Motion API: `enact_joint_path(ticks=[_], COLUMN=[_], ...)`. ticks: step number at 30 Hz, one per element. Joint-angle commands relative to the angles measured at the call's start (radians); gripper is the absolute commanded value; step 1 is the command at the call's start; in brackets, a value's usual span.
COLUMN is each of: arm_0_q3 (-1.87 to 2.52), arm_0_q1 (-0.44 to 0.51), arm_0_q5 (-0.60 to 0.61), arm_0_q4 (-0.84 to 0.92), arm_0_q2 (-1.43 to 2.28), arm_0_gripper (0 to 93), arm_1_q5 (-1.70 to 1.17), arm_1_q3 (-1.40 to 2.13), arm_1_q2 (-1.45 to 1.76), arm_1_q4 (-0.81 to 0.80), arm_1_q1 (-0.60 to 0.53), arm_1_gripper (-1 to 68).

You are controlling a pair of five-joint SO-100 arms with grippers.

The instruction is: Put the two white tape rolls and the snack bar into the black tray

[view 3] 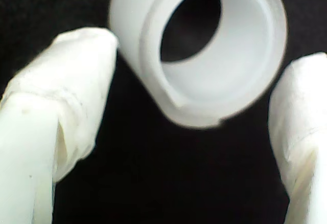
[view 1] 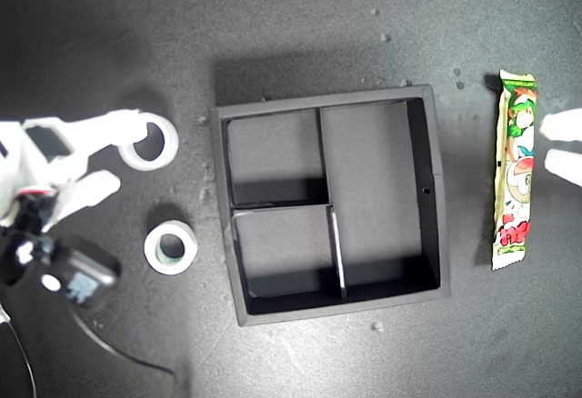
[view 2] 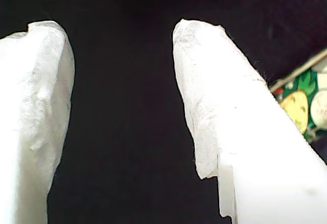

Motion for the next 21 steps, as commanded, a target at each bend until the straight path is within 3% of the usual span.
enact_joint_path(ticks=[1, 21], arm_0_q3=[-0.101, -0.149], arm_0_q1=[0.009, 0.011], arm_0_q5=[-0.011, -0.069], arm_0_q4=[-0.023, -0.005], arm_0_q2=[-0.147, -0.282], arm_0_gripper=[22.6, 16.8], arm_1_q5=[-0.031, 0.002], arm_1_q3=[-0.201, -0.15], arm_1_q2=[-0.169, -0.178], arm_1_q4=[0.126, 0.201], arm_1_q1=[-0.028, -0.058], arm_1_gripper=[9.4, 9.4])
